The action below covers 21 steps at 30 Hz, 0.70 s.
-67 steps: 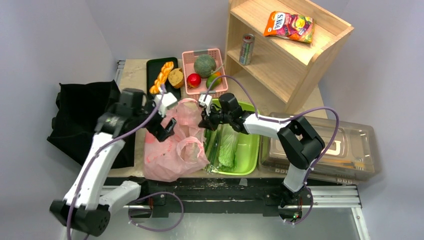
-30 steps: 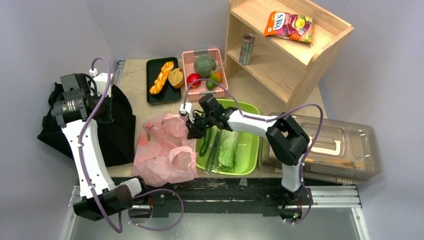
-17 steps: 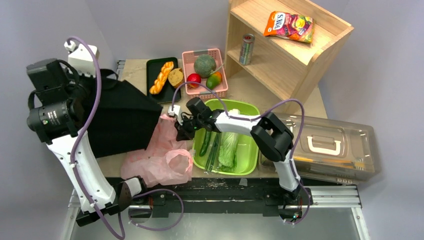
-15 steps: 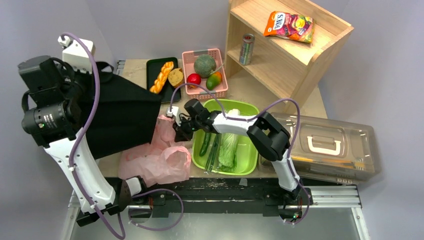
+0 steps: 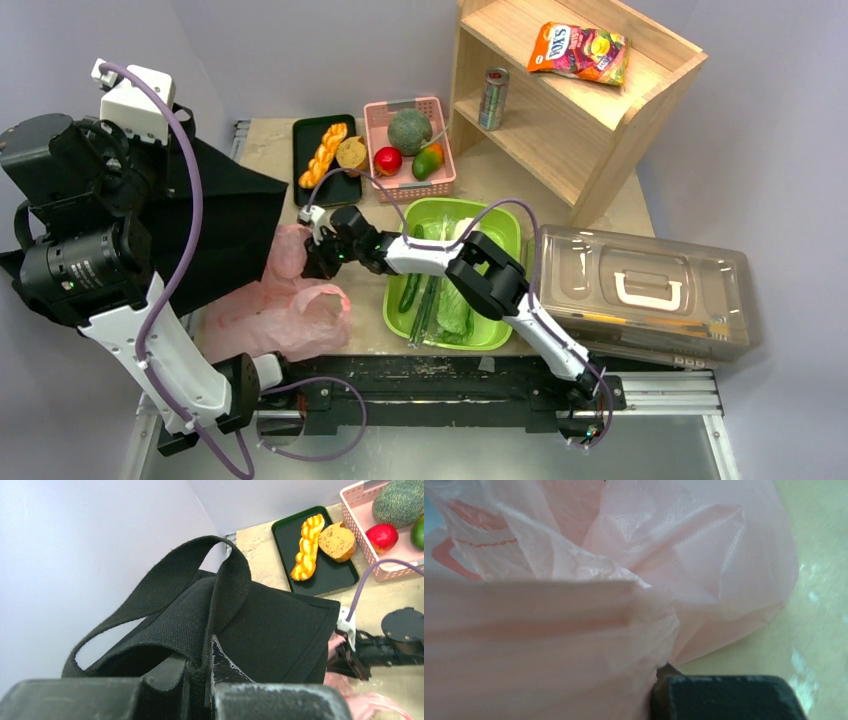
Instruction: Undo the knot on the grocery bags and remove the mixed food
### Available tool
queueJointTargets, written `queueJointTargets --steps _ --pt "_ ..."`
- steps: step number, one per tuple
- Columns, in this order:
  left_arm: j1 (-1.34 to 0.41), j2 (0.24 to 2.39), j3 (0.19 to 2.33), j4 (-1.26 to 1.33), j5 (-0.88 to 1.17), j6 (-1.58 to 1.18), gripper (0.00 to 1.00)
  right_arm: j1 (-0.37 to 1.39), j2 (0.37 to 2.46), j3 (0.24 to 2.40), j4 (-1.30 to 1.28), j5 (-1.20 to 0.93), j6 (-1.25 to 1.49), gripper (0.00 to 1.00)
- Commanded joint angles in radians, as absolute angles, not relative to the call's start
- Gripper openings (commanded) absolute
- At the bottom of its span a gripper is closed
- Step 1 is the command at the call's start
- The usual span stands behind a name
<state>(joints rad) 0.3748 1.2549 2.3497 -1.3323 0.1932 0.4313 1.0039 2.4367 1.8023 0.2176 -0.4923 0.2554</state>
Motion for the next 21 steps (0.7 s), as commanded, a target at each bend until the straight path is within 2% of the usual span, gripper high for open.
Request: queueJointTargets --steps 1,2,5,9,11,14,19,21 --pt "0.380 1.162 2.368 -1.175 0.174 0.510 0.00 1.012 2.481 1.988 0.293 -0.381 0.355 0.07" --pt "0.380 1.145 2.340 -1.195 0.167 0.523 0.00 1.012 2.486 2.003 0.301 -0.376 0.357 0.29" --pt "0.380 1.056 2.174 -1.195 0.158 0.587 0.00 0.984 2.447 1.966 0.247 -0.363 0.357 0.67" --pt "0.380 0.883 1.830 -1.146 0.124 0.691 0.00 0.895 2.315 1.782 0.265 -0.468 0.466 0.75" --pt "0.380 0.814 1.602 -1.106 0.112 0.735 0.00 0.878 2.239 1.718 0.238 -0.509 0.433 0.77" --pt "0.380 0.759 1.381 -1.040 0.126 0.755 0.00 0.864 2.135 1.604 0.201 -0.547 0.382 0.79" --pt "0.355 0.822 1.269 -1.005 0.340 0.660 0.00 0.837 2.001 1.492 0.150 -0.580 0.347 0.80" --pt "0.264 0.874 1.271 -0.992 0.353 0.568 0.00 0.826 1.968 1.496 0.112 -0.606 0.320 0.80"
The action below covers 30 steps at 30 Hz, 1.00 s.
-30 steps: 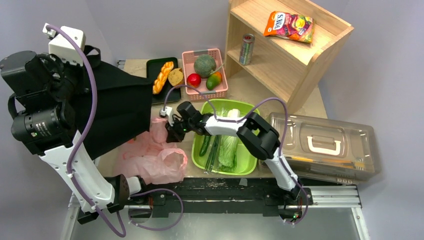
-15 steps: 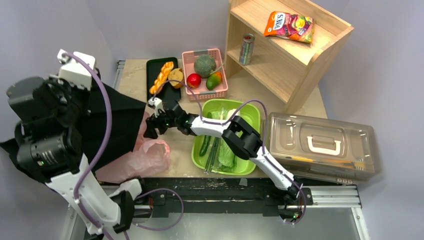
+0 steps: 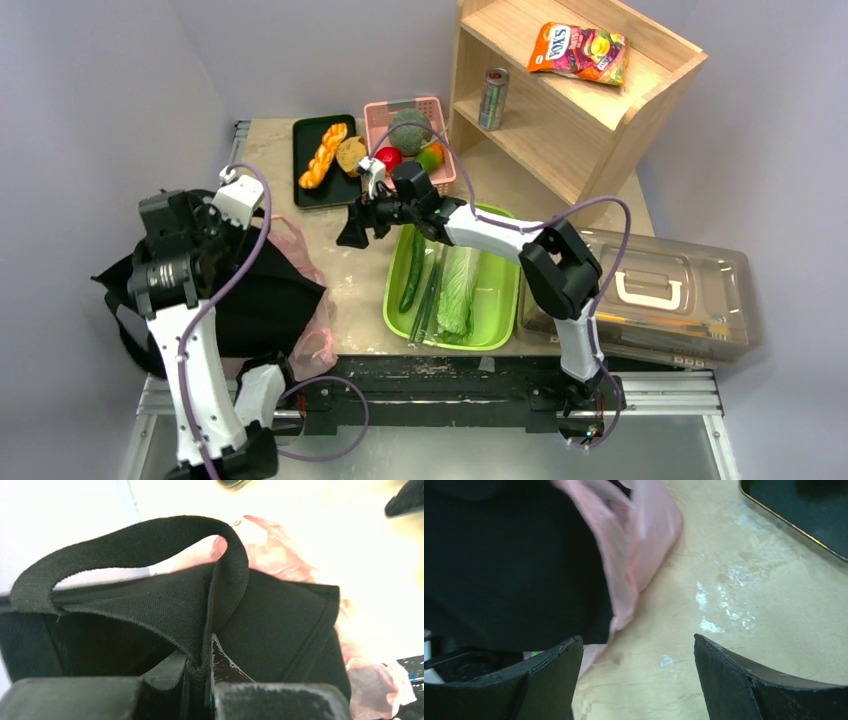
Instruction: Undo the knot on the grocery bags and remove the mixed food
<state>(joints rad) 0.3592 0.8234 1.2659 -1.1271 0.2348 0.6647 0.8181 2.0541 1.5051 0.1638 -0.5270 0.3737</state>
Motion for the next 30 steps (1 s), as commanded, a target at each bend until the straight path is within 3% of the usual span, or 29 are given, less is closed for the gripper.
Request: queueJointTargets --steps 1,8,9,12,14,16,19,22,27,30 --pt "0.192 0.898 1.265 -0.987 0.323 0.535 0.00 0.822 1.954 1.502 0.083 -0.615 0.301 0.80" --pt "-0.089 0.885 1.098 -0.955 0.405 0.424 0.00 0.769 1.859 1.536 -0.098 -0.621 0.151 0.81" --pt "-0.103 0.877 1.093 -0.980 0.451 0.434 0.08 0.758 1.850 1.544 -0.115 -0.615 0.138 0.81" --pt "-0.109 0.876 1.176 -1.075 0.498 0.441 0.63 0.744 1.832 1.582 -0.157 -0.598 0.108 0.81" --pt "-0.107 0.884 1.311 -1.129 0.480 0.407 0.79 0.744 1.836 1.628 -0.179 -0.590 0.102 0.82" --pt "-0.089 0.913 1.501 -1.204 0.465 0.364 0.86 0.744 1.857 1.707 -0.201 -0.559 0.123 0.82" --pt "0.096 0.963 1.761 -1.249 0.498 0.276 0.91 0.745 1.924 1.856 -0.223 -0.519 0.185 0.83" --pt "0.182 1.024 1.915 -1.340 0.250 0.345 0.92 0.763 1.980 1.985 -0.233 -0.527 0.229 0.83" --pt "0.335 1.038 1.853 -1.388 -0.043 0.593 1.00 0.815 1.988 2.042 -0.230 -0.534 0.210 0.85" --pt "0.611 1.106 1.832 -1.367 0.064 0.668 1.00 0.863 1.974 2.040 -0.221 -0.523 0.185 0.87"
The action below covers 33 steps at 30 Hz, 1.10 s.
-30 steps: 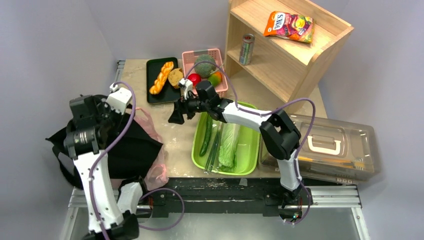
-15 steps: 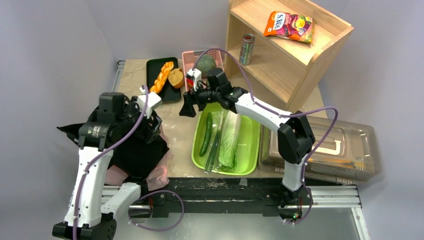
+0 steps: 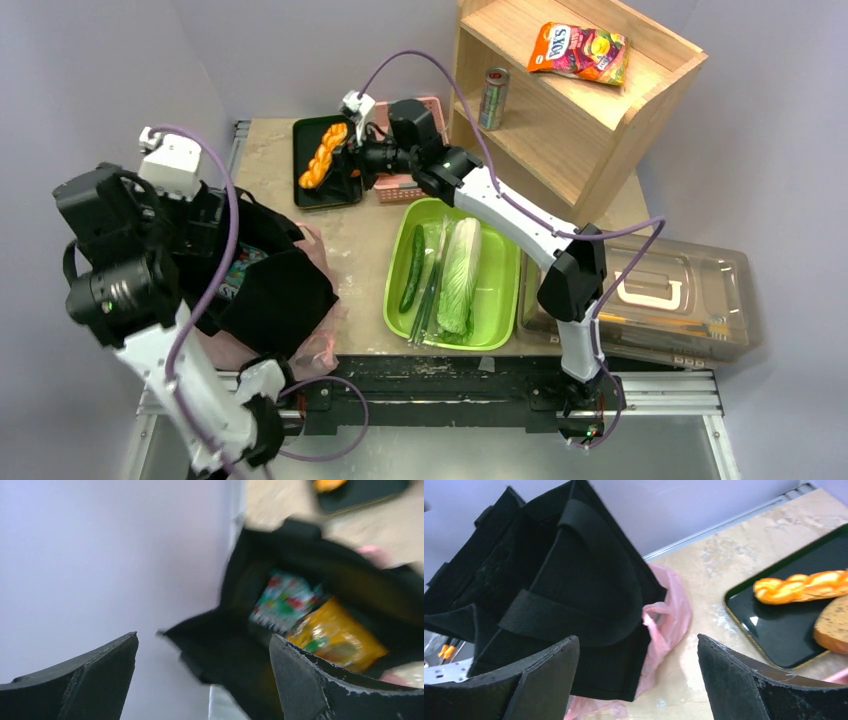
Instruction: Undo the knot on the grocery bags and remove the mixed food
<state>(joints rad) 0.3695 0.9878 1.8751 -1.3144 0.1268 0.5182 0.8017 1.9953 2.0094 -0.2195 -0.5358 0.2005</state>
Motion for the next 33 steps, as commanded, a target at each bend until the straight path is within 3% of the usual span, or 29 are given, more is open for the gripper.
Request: queueJointTargets --steps 1,5,8,12,17,21,24,26,29,31,32,33 --pt "0.668 1.143 1.843 -1.369 0.074 0.679 1.00 0.879 1.971 2.043 -0.218 -0.519 0.178 0.87" --pt "0.812 1.206 1.876 -1.396 0.149 0.623 1.00 0.944 1.980 2.074 -0.185 -0.458 0.148 0.90" --pt "0.820 1.132 1.799 -1.364 0.161 0.496 1.00 0.981 2.028 2.139 -0.161 -0.408 0.170 0.90" --pt "0.820 1.016 1.686 -1.296 0.015 0.277 1.00 1.026 2.096 2.202 -0.152 -0.351 0.153 0.90" --pt "0.827 0.867 1.523 -1.299 -0.102 0.194 1.00 1.069 2.138 2.205 -0.152 -0.317 0.118 0.88" --pt "0.829 0.840 1.397 -1.365 -0.152 0.119 1.00 1.077 2.169 2.204 -0.167 -0.257 0.088 0.83" --pt "0.833 0.828 1.309 -1.308 -0.076 0.076 0.99 1.076 2.175 2.199 -0.196 -0.231 0.060 0.75" --pt "0.833 0.834 1.275 -1.239 -0.028 0.070 0.92 1.074 2.164 2.182 -0.219 -0.233 0.040 0.63" --pt "0.837 0.864 1.277 -1.154 0.009 0.085 0.69 1.069 2.120 2.109 -0.212 -0.246 0.020 0.39" --pt "0.839 0.901 1.330 -1.114 0.069 0.115 0.45 1.064 2.095 2.063 -0.204 -0.254 0.021 0.21" --pt "0.840 0.933 1.375 -1.107 0.098 0.125 0.20 1.060 2.088 2.045 -0.208 -0.261 0.021 0.10" --pt "0.839 0.971 1.428 -1.113 0.130 0.130 0.03 1.058 2.084 2.040 -0.211 -0.267 0.022 0.02"
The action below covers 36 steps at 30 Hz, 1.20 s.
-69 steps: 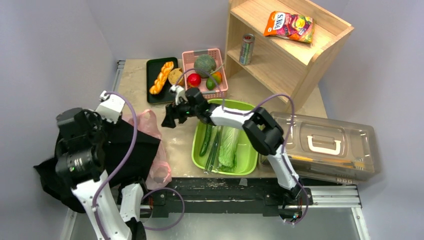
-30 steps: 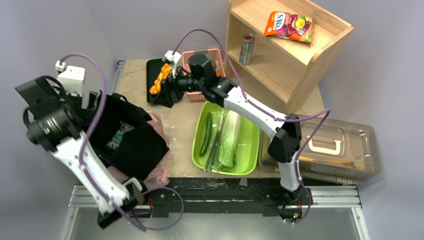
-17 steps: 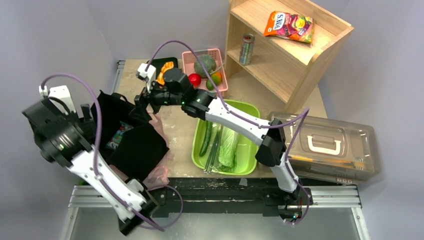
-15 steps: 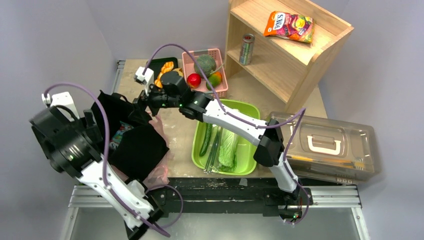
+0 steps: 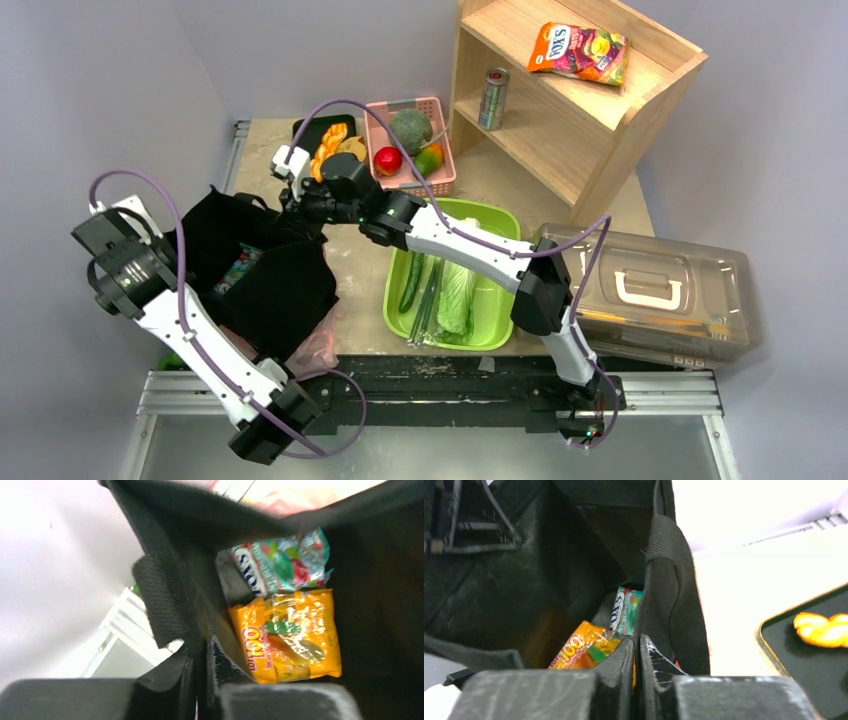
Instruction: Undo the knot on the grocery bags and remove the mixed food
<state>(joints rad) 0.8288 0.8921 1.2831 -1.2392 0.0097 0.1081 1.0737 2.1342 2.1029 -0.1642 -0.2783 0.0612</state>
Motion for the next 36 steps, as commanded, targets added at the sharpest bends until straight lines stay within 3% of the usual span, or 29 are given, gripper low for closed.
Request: queueJointTargets --steps 1,8,15,20,23,27,31,33,36 --pt "0.839 1.021 1.501 -1.132 0.169 0.136 0.00 1.056 2.083 2.038 -0.216 -0.273 0.028 0.00" --pt "0.794 1.179 1.846 -1.125 0.500 0.127 0.00 1.035 2.051 2.029 -0.118 -0.323 0.088 0.00" --pt "0.670 1.219 2.059 -1.125 0.418 0.184 0.00 1.023 2.044 2.046 -0.070 -0.442 0.177 0.00" --pt "0.622 1.101 1.815 -1.162 0.522 0.393 0.00 1.025 1.999 1.743 -0.032 -0.562 0.190 0.00" --pt "0.559 1.027 1.619 -1.148 0.453 0.517 0.00 1.022 1.980 1.552 -0.030 -0.597 0.102 0.00" --pt "0.425 0.971 1.427 -1.145 0.324 0.606 0.00 1.022 1.952 1.431 -0.102 -0.615 0.006 0.16" --pt "0.400 0.934 1.365 -1.153 0.407 0.594 0.00 1.002 1.878 1.405 -0.120 -0.583 -0.024 0.54" --pt "0.390 0.922 1.360 -1.189 0.500 0.576 0.00 0.976 1.826 1.408 -0.134 -0.556 -0.009 0.62" --pt "0.333 0.886 1.310 -1.195 0.545 0.570 0.00 0.924 1.721 1.377 -0.089 -0.528 0.071 0.67"
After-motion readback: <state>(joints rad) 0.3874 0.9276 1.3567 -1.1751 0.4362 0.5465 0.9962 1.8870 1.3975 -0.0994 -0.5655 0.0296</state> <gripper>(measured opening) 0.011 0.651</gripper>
